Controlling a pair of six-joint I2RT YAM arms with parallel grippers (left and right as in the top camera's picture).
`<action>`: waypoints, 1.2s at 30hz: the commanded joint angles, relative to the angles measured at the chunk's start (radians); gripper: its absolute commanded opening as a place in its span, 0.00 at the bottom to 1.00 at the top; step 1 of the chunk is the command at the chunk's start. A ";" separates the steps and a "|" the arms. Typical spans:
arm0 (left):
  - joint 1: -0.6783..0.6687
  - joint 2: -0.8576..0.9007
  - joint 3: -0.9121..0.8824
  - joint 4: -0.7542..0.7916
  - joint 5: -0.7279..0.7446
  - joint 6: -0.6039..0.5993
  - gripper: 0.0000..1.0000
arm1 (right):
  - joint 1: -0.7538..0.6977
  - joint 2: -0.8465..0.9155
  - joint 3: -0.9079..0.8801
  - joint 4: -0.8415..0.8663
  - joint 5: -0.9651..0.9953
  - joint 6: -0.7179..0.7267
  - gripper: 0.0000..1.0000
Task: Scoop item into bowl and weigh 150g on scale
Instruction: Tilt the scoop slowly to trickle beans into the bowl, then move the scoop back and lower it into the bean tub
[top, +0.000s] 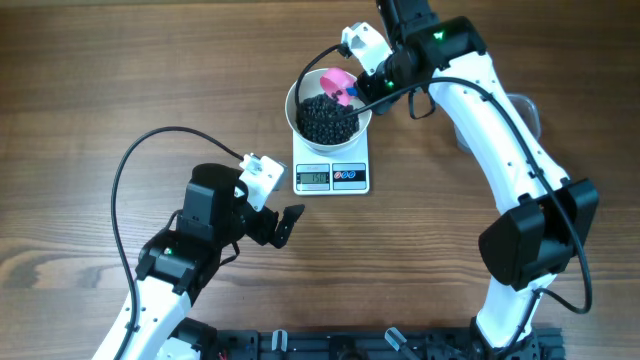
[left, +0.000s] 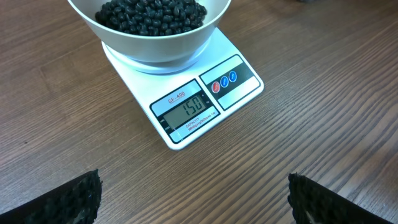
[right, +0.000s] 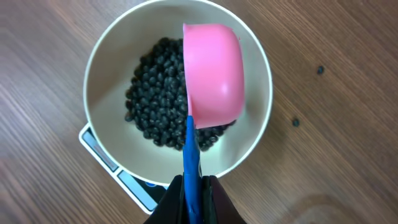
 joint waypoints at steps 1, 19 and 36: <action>0.008 0.000 -0.007 0.002 0.015 0.012 1.00 | -0.030 -0.034 0.027 0.005 -0.107 -0.014 0.04; 0.008 0.000 -0.007 0.002 0.015 0.012 1.00 | -0.197 -0.034 0.027 0.004 -0.509 0.044 0.04; 0.008 0.000 -0.007 0.002 0.015 0.012 1.00 | -0.751 -0.180 0.027 -0.230 -0.563 0.061 0.04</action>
